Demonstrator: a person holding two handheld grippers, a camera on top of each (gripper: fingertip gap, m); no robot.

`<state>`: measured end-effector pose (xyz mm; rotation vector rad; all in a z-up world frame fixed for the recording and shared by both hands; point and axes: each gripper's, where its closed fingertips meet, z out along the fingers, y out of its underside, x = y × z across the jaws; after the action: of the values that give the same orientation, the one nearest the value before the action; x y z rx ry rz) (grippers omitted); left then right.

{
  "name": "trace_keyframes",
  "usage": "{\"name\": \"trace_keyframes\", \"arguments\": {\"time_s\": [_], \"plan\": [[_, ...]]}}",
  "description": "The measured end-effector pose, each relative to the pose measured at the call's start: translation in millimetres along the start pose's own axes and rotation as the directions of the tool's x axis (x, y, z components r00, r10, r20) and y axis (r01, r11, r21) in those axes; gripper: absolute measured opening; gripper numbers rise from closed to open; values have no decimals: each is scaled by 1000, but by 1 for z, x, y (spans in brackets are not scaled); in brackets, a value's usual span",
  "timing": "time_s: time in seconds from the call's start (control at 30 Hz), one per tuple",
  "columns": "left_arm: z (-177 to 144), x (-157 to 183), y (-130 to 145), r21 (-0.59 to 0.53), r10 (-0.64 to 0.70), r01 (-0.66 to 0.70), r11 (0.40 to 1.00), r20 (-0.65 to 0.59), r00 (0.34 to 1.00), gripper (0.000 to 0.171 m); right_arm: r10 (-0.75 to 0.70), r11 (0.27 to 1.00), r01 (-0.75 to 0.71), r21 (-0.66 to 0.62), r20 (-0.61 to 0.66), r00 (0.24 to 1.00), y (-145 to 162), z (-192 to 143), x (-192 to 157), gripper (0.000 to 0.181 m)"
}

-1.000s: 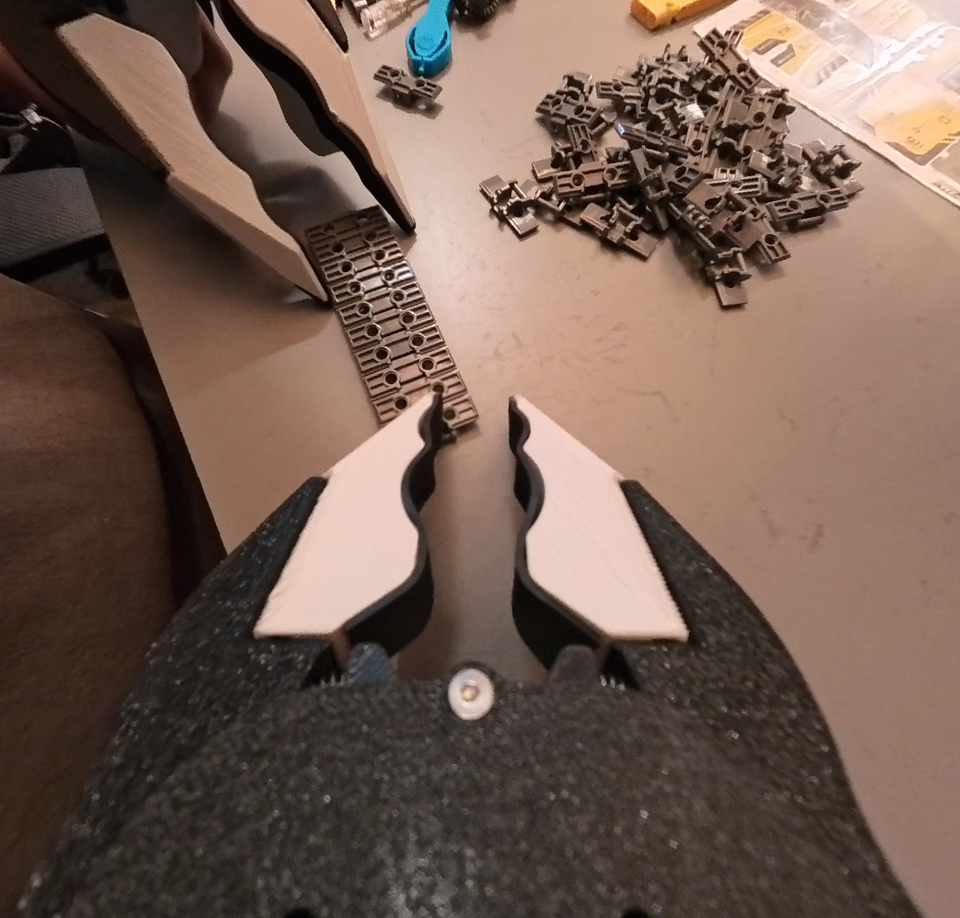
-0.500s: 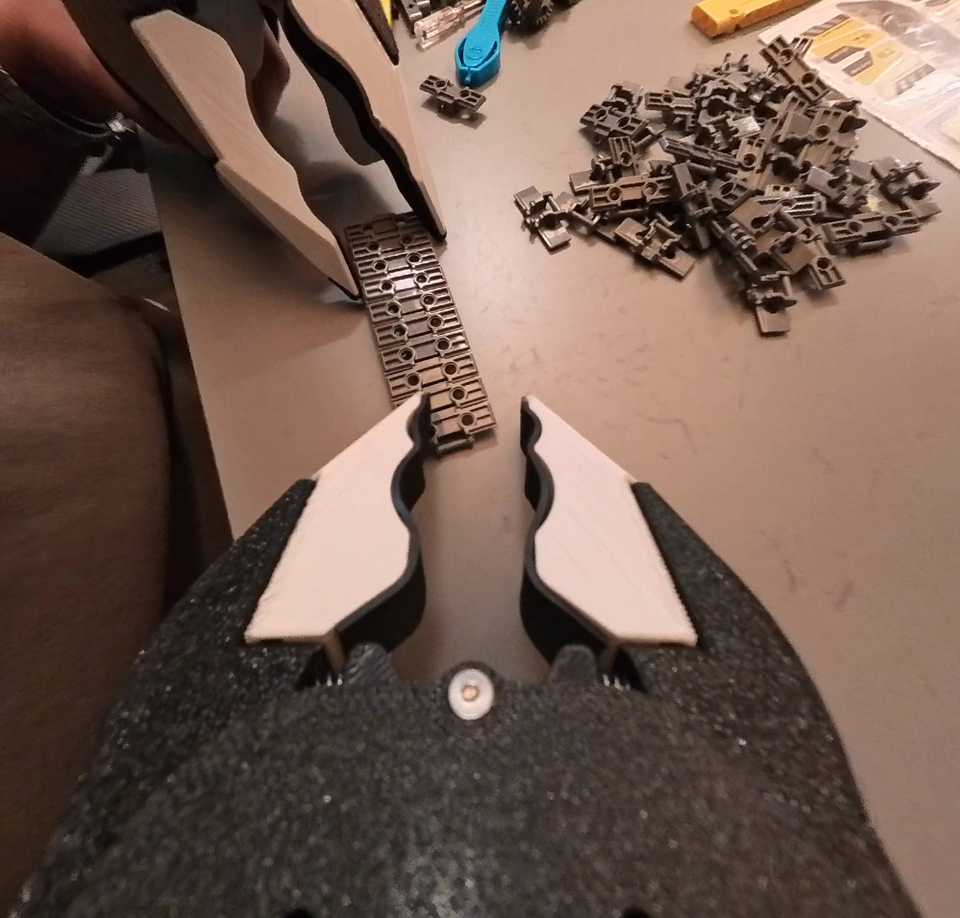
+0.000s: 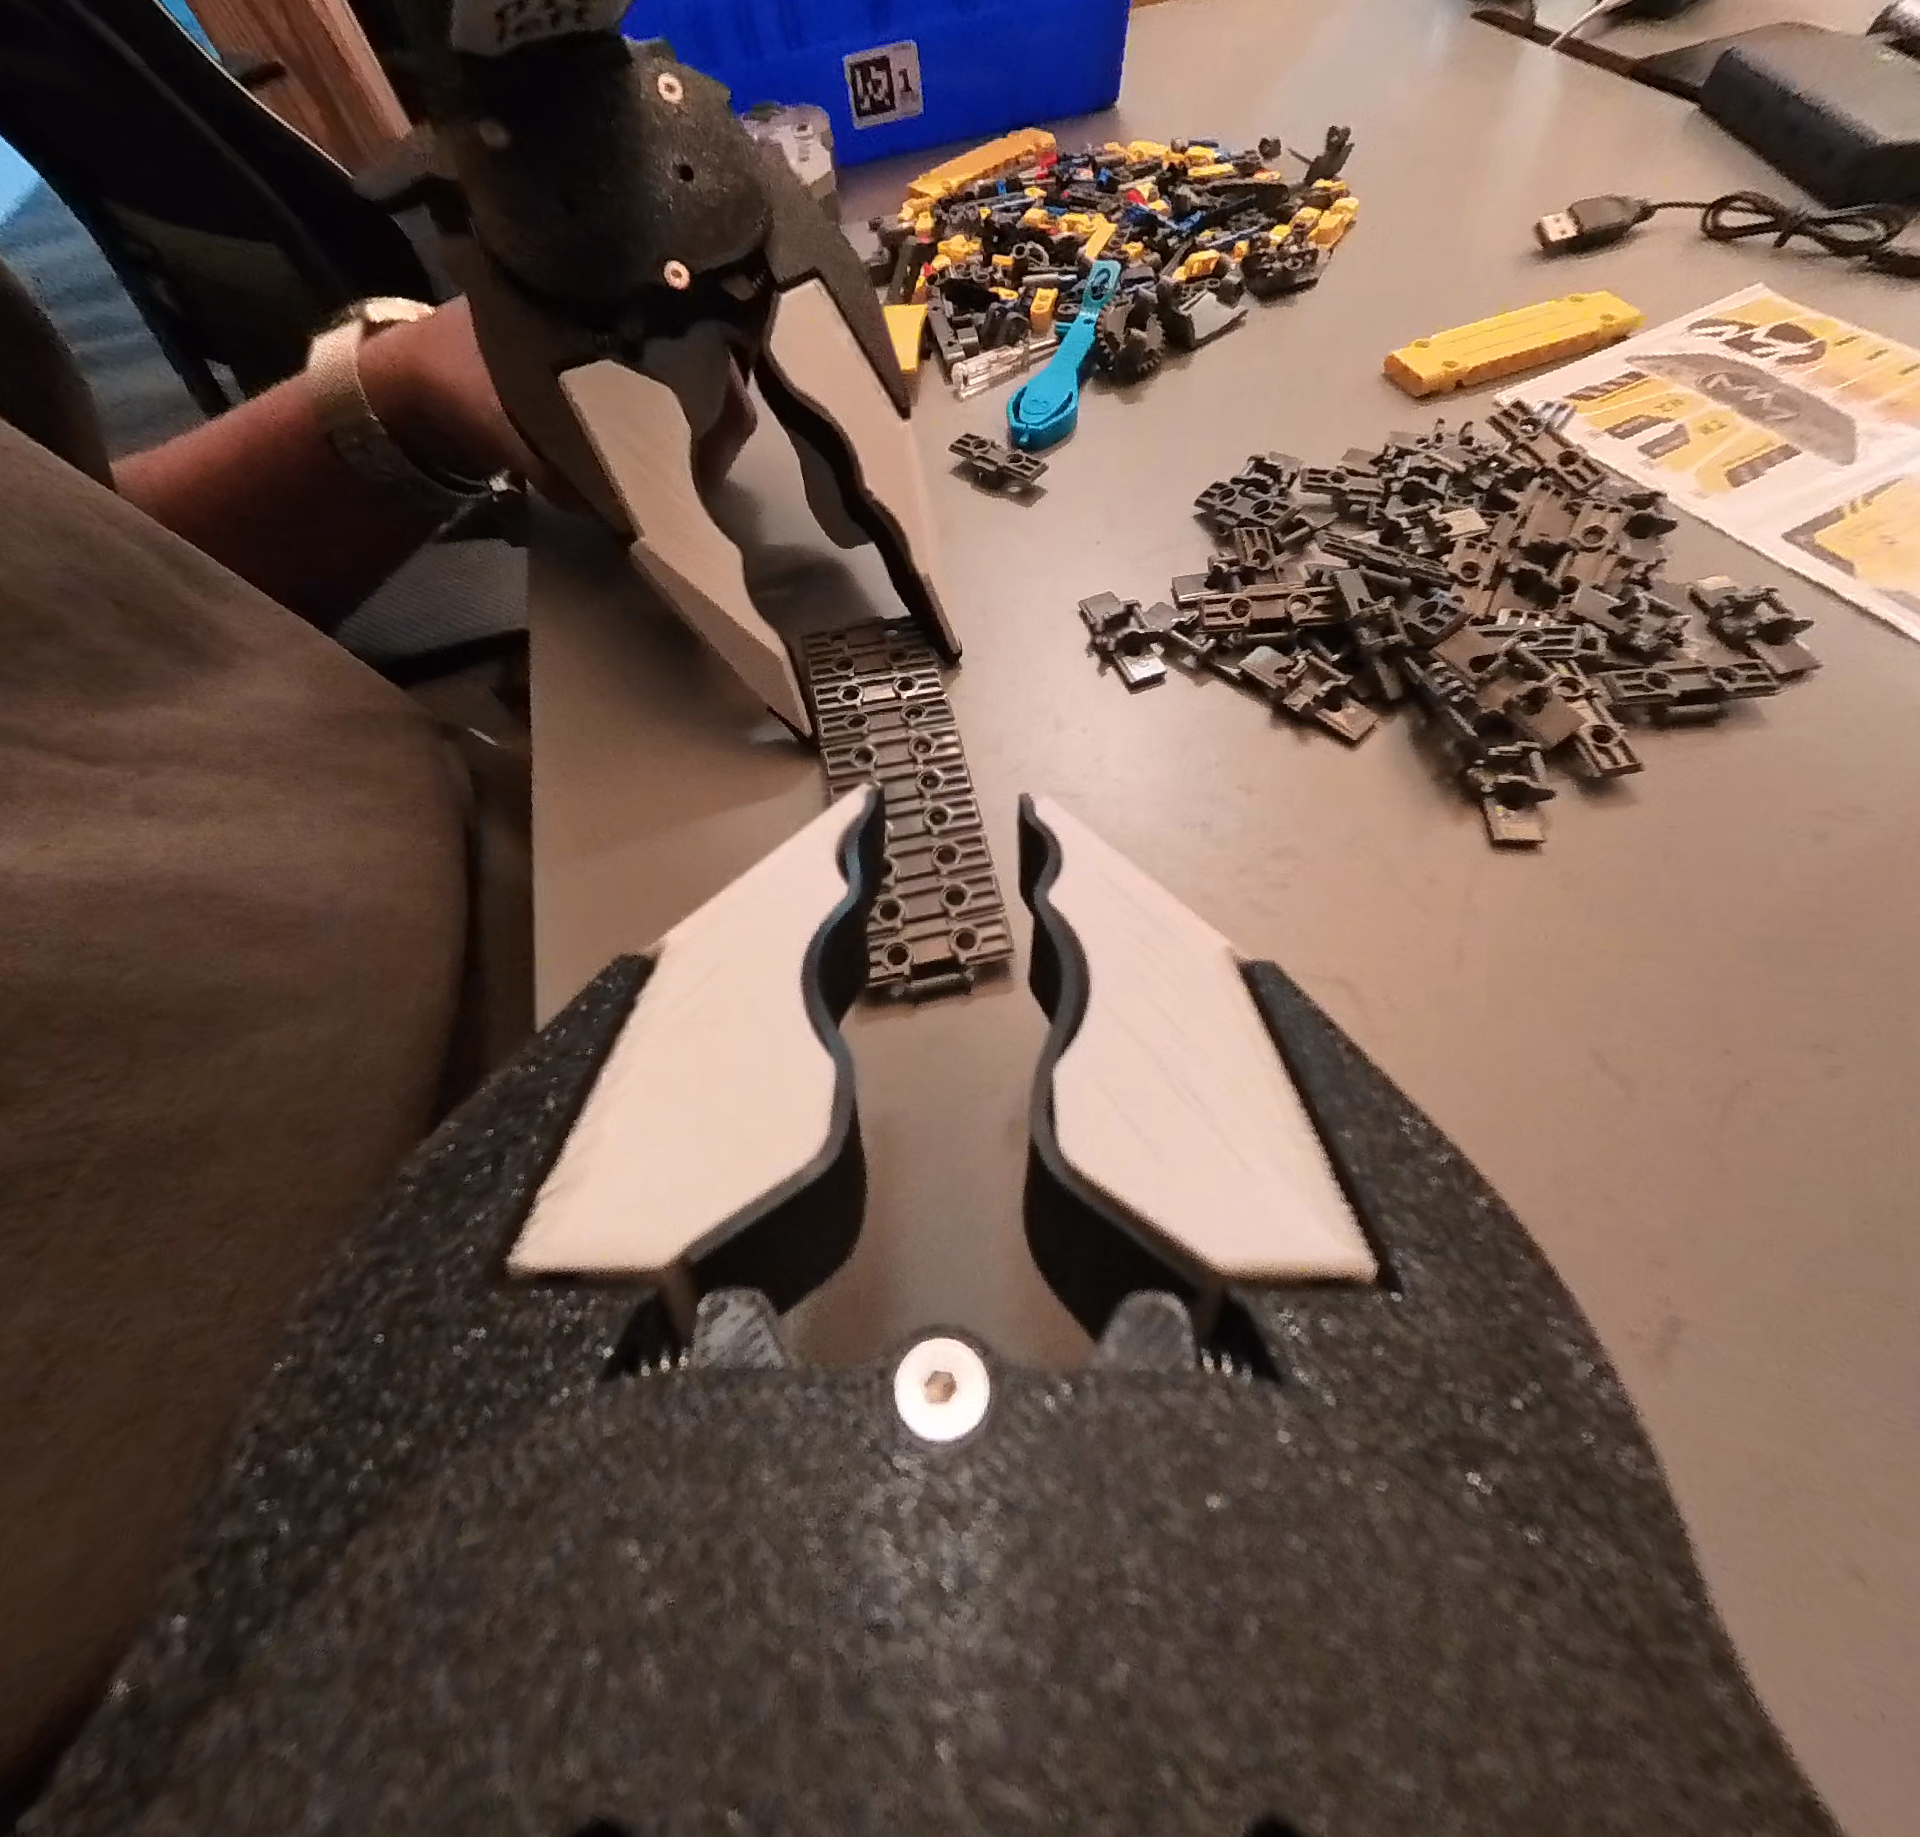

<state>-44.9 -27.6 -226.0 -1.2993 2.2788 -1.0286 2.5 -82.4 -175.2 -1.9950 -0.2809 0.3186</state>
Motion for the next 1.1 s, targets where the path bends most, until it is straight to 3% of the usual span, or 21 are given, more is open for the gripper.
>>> {"name": "trace_keyframes", "arguments": {"time_s": [0.13,0.53,0.83,0.97,1.1], "plan": [[-1,2,-1,5,-2,2,1000,-17,1000,44,-4,1000,4,-27,-1,1000,3,3,0,26],[1,0,0,-3,34,-34,999,26,999,45,13,999,-14,47,28,1000,-6,-5,-1,26],[1,2,0,-2,26,-26,1000,-1,1000,50,-146,980,169,107,-200,969,-18,-17,13,23],[0,5,-1,3,11,-11,1000,-35,999,55,-89,983,118,142,-199,976,-22,-21,24,27],[2,3,1,-12,74,-74,997,36,997,53,-30,972,79,219,-217,976,-28,-33,29,34]]}}
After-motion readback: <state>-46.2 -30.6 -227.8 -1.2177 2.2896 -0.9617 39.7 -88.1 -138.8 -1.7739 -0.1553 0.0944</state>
